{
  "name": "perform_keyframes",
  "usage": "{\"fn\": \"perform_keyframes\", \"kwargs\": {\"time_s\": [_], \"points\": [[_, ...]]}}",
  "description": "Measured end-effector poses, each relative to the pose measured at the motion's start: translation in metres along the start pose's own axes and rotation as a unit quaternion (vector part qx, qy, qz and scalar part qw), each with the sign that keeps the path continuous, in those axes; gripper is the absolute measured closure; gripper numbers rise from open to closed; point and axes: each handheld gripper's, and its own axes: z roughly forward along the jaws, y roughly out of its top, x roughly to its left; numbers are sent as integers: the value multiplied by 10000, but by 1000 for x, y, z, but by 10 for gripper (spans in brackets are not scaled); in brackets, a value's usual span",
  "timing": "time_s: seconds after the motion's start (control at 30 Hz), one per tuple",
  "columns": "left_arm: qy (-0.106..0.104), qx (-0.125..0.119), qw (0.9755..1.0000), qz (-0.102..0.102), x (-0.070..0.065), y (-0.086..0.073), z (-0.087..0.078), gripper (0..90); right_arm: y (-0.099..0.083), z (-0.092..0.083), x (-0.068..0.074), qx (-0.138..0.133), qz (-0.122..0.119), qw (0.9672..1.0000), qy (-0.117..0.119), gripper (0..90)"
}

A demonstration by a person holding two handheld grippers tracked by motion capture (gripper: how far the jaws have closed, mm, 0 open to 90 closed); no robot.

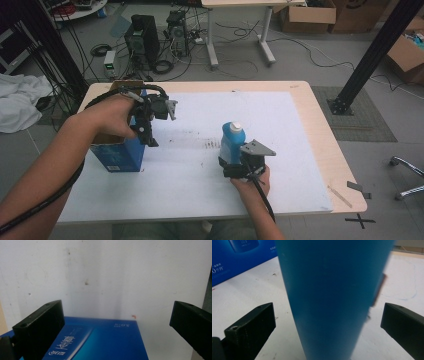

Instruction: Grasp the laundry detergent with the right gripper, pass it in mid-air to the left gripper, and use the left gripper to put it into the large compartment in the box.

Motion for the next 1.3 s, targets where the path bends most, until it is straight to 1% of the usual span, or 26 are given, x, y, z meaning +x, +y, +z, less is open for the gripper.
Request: {"fn": "perform_keyframes", "kwargs": {"time_s": [0.07,0.2,0.37,0.4,0.47,0.57,0.6,0.67,0.73,0.83,0.93,0.97,1.3], "points": [[-8,21,10000,9,0,0,0,1,0,4,2,-20,-20,10000,-25,0],[-15,6,10000,0,0,-1,0,1,0,10,6,-124,19,9999,-94,0],[-30,2,10000,5,-1,-1,1,1,-1,12,6,-253,-7,9993,-285,0],[-24,-6,10000,1,0,-2,2,1,-1,12,6,-275,-12,9989,-373,0],[7,1,10000,-3,0,-2,1,1,-2,13,6,-312,1,9987,-412,5],[23,-24,10000,9,1,-2,1,1,-2,15,5,-314,21,9987,-391,16],[18,-25,10000,10,1,-1,1,1,-2,15,6,-327,5,9985,-431,25],[21,-33,10000,23,1,0,1,1,-1,14,7,-365,-16,9985,-410,43],[23,-33,10000,43,1,1,0,1,-1,14,7,-410,-58,9981,-449,71],[19,-48,10000,40,1,3,0,1,-1,13,7,-463,-55,9977,-490,130],[8,-16,10000,39,1,3,1,1,-1,14,7,-465,-56,9977,-490,134],[16,-20,10000,65,2,3,1,1,-1,14,7,-472,-53,9978,-470,144],[-19,17,10000,36,1,5,2,1,0,13,6,-530,-85,9974,-481,210]]}}
